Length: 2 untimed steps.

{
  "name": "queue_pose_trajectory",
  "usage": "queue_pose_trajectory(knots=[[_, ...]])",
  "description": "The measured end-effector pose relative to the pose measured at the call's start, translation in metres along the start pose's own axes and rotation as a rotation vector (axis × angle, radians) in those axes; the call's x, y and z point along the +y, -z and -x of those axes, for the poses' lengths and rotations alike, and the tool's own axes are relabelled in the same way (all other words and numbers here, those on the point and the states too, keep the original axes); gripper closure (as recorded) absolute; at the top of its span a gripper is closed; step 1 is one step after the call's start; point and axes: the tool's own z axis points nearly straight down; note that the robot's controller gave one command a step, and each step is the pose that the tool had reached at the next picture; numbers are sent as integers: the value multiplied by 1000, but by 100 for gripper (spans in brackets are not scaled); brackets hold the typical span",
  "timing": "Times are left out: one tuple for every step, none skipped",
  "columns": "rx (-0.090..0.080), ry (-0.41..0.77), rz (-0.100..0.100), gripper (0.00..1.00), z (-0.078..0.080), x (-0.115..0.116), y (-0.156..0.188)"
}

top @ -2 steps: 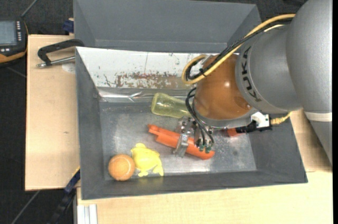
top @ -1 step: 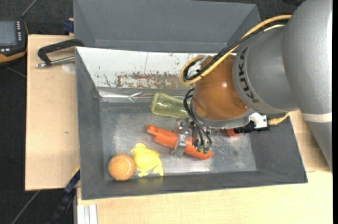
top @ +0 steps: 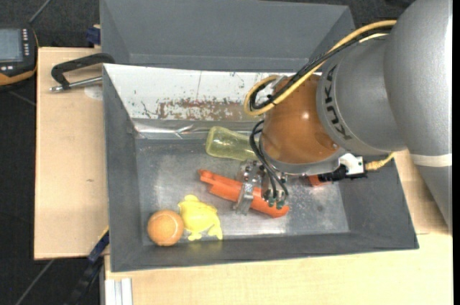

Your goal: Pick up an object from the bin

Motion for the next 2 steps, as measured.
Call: queue_pose_trajectory(knots=[[-4,34,2,100,4,1,0],[-3,33,2,100,4,1,0]])
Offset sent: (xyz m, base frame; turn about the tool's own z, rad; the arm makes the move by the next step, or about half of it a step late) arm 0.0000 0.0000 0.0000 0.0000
